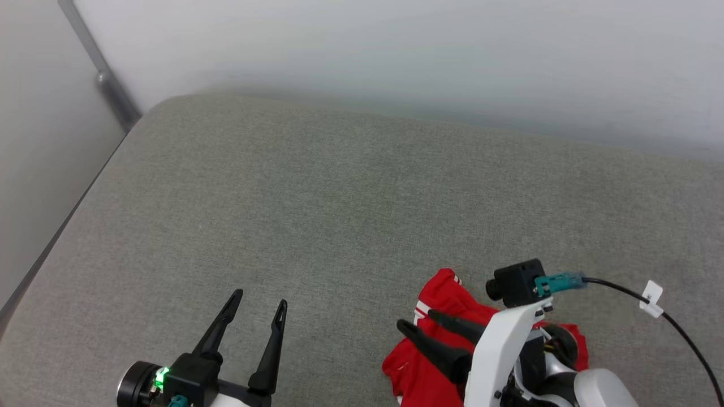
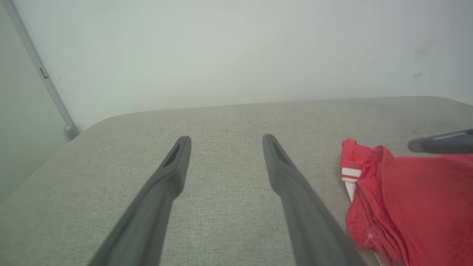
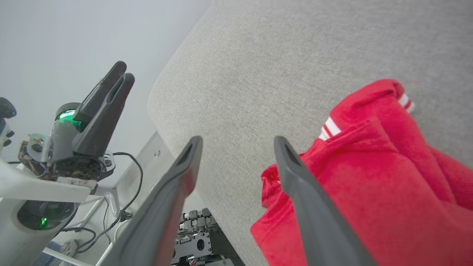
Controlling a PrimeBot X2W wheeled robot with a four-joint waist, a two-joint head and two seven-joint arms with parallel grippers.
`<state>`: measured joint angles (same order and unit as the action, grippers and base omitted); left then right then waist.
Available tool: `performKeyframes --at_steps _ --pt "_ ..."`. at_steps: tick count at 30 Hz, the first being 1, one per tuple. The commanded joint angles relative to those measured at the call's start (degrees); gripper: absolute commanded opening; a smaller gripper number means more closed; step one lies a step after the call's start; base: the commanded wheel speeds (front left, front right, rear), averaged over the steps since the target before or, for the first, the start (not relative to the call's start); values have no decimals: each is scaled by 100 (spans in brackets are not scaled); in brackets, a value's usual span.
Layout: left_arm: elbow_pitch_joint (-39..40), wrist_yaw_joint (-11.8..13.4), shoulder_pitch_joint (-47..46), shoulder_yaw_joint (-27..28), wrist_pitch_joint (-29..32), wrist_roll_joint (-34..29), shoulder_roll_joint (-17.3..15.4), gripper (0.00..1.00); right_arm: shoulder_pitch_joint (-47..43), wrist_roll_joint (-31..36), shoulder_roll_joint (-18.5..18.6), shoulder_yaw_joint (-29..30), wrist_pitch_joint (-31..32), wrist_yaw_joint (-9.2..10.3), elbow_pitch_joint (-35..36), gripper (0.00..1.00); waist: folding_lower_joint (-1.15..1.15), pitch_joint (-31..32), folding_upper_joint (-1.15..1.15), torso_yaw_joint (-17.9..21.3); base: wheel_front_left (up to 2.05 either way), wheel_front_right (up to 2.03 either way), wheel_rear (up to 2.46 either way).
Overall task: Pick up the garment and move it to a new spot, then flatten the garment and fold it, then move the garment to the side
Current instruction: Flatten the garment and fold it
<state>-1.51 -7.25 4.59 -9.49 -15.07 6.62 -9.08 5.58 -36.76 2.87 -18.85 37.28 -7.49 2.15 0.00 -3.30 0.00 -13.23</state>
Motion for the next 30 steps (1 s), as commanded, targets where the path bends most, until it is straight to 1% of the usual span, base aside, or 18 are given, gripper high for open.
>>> performKeyframes --at_steps 1,3,7,11,16,20,21,24,27,30 --pt "-8 -10 -19 5 -13 -29 -15 100 129 90 -1 28 -66 1 41 100 0 27 0 42 0 0 0" --pt "-6 -11 4 19 -13 -25 -16 100 288 370 75 57 -147 1 80 100 0 60 0 101 0 0 0" --pt "19 -8 20 39 -13 -21 -4 100 581 950 507 251 -529 1 146 100 0 115 0 227 0 0 0" --pt "78 -11 2 81 -13 58 64 100 805 1737 1175 569 -1139 1 126 100 0 130 0 353 0 0 0" --pt "154 -11 -48 156 -13 184 153 100 667 2277 1730 1221 -2015 1 209 100 0 94 0 481 0 0 0" --pt "212 -14 -109 205 -13 225 173 100 251 2348 1847 1827 -2641 1 364 100 0 31 0 542 0 0 0" --pt "226 -14 -125 215 -13 225 179 100 132 2327 1816 1968 -2777 2 418 100 0 13 0 559 0 0 0" --pt "261 -16 -146 226 -13 247 198 100 -311 2285 1595 2380 -3167 1 592 100 0 -39 0 604 0 0 0" --pt "261 -17 -149 212 -13 229 200 100 -733 2315 1405 2574 -3554 2 865 100 0 -76 0 630 0 0 0" --pt "279 -18 -150 226 -13 234 190 100 -1031 2287 1107 2773 -3962 2 1046 100 0 -105 0 662 0 0 0"
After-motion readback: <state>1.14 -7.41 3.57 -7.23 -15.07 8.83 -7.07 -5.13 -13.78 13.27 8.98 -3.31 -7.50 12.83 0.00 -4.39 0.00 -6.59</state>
